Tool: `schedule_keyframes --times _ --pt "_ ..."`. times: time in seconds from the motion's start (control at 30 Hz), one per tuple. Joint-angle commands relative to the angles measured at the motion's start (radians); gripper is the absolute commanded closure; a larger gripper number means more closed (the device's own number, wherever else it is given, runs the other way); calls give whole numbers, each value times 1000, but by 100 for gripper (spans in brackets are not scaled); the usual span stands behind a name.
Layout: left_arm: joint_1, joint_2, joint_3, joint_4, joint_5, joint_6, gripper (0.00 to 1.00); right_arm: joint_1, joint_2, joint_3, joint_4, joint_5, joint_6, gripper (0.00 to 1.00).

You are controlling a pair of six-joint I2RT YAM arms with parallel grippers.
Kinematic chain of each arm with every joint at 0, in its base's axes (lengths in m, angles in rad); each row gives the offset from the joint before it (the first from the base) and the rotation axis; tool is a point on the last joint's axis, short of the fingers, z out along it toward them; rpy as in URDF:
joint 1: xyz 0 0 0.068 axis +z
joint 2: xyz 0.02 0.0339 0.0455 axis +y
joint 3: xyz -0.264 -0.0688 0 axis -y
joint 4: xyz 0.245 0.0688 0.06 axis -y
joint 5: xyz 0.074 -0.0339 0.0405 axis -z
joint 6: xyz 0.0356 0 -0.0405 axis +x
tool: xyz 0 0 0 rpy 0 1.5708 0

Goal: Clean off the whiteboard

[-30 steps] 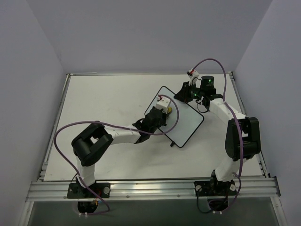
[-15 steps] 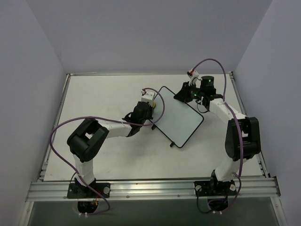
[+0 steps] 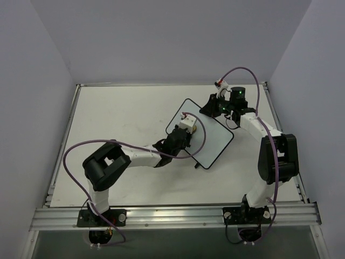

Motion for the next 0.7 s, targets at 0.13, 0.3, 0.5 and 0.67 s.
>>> schedule_keyframes --times 0.13,0.3,0.5,0.67 --pt "-111 7 85 12 54 17 98 36 -34 -17 -54 -52 -18 100" --pt "-124 19 132 -17 43 22 98 35 -31 -17 -56 -52 -19 100" --pt "-59 48 201 -109 17 3 98 35 -33 -15 -56 -55 -19 100" --pt "-1 74 233 -138 46 9 98 35 -33 -15 -57 -55 -19 100"
